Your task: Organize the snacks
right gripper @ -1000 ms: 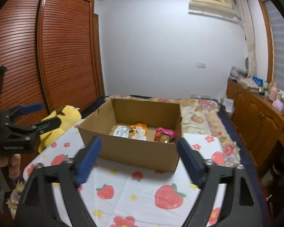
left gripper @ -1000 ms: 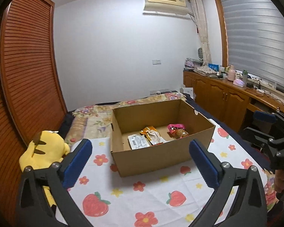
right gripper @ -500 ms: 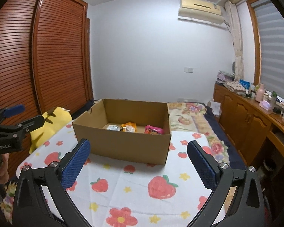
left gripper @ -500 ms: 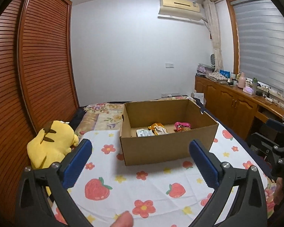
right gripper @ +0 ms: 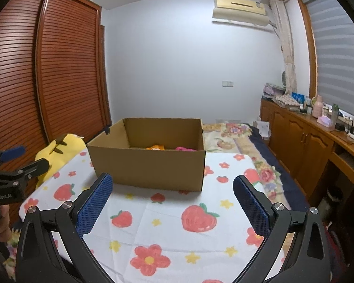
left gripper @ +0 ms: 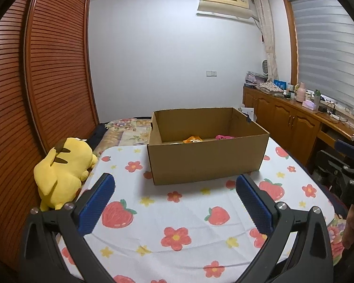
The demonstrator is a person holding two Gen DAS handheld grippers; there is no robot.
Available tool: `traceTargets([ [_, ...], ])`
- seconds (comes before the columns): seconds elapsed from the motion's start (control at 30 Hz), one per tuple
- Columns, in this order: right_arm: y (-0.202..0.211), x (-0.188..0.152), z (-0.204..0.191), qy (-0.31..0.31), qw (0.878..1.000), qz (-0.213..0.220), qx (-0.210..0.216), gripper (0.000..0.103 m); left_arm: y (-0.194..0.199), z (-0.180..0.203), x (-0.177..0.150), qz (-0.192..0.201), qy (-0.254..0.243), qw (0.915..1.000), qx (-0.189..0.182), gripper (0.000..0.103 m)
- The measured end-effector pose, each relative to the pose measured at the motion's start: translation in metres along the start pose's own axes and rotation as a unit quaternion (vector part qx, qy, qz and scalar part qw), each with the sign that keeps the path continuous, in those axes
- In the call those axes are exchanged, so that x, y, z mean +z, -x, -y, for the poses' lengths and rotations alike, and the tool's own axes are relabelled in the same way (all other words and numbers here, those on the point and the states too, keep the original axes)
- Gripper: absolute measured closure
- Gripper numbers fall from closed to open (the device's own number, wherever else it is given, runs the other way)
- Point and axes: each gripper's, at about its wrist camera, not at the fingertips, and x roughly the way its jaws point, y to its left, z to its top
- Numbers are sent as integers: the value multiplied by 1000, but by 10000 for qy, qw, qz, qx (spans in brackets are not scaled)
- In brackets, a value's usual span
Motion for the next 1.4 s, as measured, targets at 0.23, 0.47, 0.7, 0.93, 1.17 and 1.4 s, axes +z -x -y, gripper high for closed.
traceTargets([
  [0.23, 0, -5, 1, 29, 10000, 15, -65, 0, -3, -1, -7, -72, 46, 10000, 11, 0],
  [0.47, -1, -7, 1, 1, 10000, 2, -51, 0, -5, -5, -9, -89, 65, 9999, 62, 0],
  [0.7, 0, -8, 0, 12, 10000, 16, -38, 0, -5, -6, -9, -78, 64, 9999, 84, 0],
  [0.93, 0, -8, 0, 6, 10000, 7, -34, 0, -4, -6, -9, -56, 54, 9999, 87, 0],
  [1.17, 1, -8, 0, -1, 10000, 0, -26, 0, -3, -4, -9, -33, 28, 9999, 97, 0],
  [1.4, 1, -8, -1, 9, 10000, 3, -30, 0, -2, -4, -9, -21, 37, 9999, 103, 0],
])
